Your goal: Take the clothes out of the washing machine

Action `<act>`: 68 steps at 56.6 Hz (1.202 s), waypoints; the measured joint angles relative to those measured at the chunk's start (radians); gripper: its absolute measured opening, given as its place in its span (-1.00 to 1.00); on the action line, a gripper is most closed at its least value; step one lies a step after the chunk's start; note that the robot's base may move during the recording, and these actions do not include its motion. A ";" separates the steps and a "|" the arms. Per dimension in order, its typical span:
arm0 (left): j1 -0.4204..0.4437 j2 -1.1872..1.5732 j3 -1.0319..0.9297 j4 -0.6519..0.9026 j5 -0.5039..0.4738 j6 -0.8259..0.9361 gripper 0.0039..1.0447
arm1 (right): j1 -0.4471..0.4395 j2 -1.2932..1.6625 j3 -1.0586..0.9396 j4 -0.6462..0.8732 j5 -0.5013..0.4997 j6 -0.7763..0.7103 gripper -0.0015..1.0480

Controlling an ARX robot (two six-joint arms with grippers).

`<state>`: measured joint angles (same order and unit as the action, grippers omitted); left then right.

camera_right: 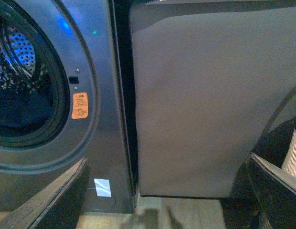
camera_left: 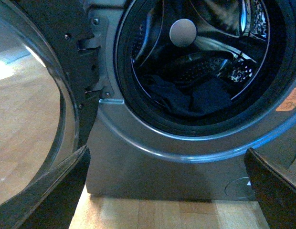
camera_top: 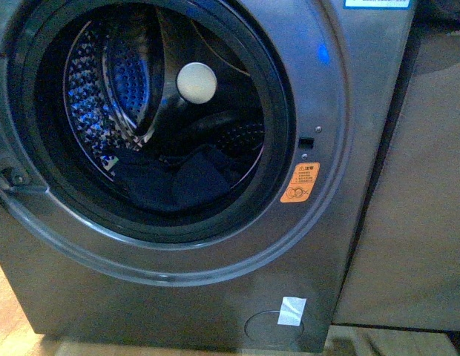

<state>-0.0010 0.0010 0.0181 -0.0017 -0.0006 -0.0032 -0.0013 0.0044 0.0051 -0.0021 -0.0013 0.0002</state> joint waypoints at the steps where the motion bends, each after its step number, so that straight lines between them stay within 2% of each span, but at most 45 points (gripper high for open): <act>1: 0.000 0.000 0.000 0.000 0.000 0.000 0.88 | 0.000 0.000 0.000 0.000 0.000 0.000 0.86; 17: 0.000 0.000 0.000 0.000 0.001 0.000 0.88 | 0.000 0.000 0.000 0.000 0.000 0.000 0.86; 19: 0.012 0.009 0.004 -0.016 0.038 -0.011 0.88 | 0.000 0.000 0.000 0.000 0.000 0.000 0.86; 21: 0.059 0.063 0.039 -0.105 0.188 -0.047 0.88 | 0.000 0.000 0.000 0.000 0.001 0.000 0.86; 24: 0.093 0.162 0.062 -0.128 0.317 -0.074 0.88 | 0.000 0.000 0.000 0.000 -0.001 0.000 0.86; 28: 0.087 0.293 0.083 -0.056 0.364 -0.088 0.88 | 0.000 0.000 0.000 0.000 0.002 0.000 0.86; 37: -0.038 0.707 0.205 0.293 0.263 -0.083 0.88 | 0.000 0.000 0.000 0.000 0.000 0.000 0.86; 44: -0.106 0.991 0.316 0.462 0.215 -0.075 0.88 | 0.000 0.000 0.000 0.000 0.000 0.000 0.86; 52: -0.152 1.284 0.472 0.548 0.167 -0.053 0.88 | 0.000 0.000 0.000 0.000 0.000 0.000 0.86; 68: -0.192 1.624 0.723 0.555 0.159 -0.003 0.88 | 0.000 0.000 0.000 0.000 0.000 0.000 0.86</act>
<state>-0.1925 1.6249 0.7406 0.5537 0.1581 -0.0063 -0.0013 0.0044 0.0051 -0.0021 -0.0013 0.0002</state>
